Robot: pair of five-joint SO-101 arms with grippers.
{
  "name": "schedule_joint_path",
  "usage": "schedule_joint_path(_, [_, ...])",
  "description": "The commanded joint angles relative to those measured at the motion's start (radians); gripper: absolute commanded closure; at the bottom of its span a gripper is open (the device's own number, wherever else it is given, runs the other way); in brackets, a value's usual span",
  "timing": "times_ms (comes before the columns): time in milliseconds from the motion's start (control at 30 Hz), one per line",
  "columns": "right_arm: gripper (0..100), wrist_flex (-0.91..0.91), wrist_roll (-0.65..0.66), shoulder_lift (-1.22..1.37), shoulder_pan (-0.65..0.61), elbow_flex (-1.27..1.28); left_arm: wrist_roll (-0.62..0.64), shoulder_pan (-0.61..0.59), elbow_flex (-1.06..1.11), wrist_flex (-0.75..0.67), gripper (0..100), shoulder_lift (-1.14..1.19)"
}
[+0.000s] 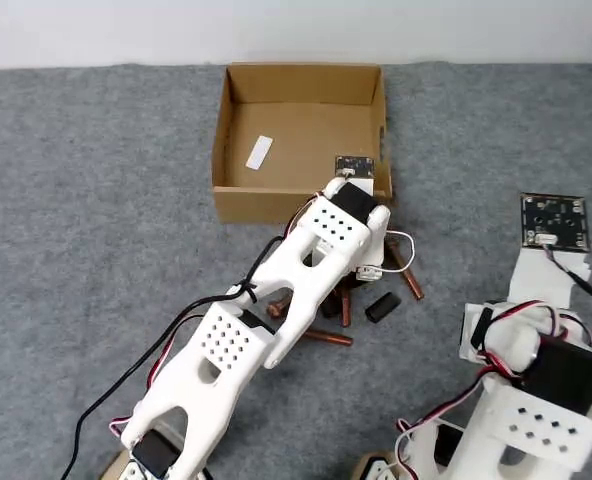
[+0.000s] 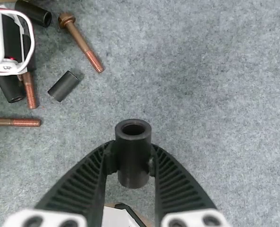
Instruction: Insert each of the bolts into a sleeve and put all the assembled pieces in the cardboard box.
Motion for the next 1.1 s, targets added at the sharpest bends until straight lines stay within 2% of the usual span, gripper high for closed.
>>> schedule_joint_path(0, [98.9,0.033,-0.005,-0.012,0.01,-0.014,0.002,-0.04,0.005,0.014,100,0.017])
schedule_joint_path(200, [98.9,0.044,-0.018,-0.016,-0.024,-0.028,0.002,-0.031,0.015,0.032,100,-0.071])
schedule_joint_path(367, [98.9,0.045,-0.04,-0.048,-0.033,-0.048,0.0,-0.026,0.096,0.032,100,-0.341])
schedule_joint_path(533, [98.9,0.044,-0.046,-0.143,-0.033,-0.044,-0.057,-0.006,0.306,0.031,100,-0.663])
schedule_joint_path(800, [98.9,0.039,-0.061,-0.266,-0.033,0.091,-0.054,0.035,0.661,-0.015,100,-1.106])
schedule_joint_path(900, [98.9,0.018,-0.15,-0.288,-0.07,0.138,-0.054,0.058,0.799,-0.038,100,-1.244])
schedule_joint_path(1067, [98.9,-0.064,-0.371,-0.315,-0.275,0.203,-0.052,0.057,1.086,-0.078,100,-1.481])
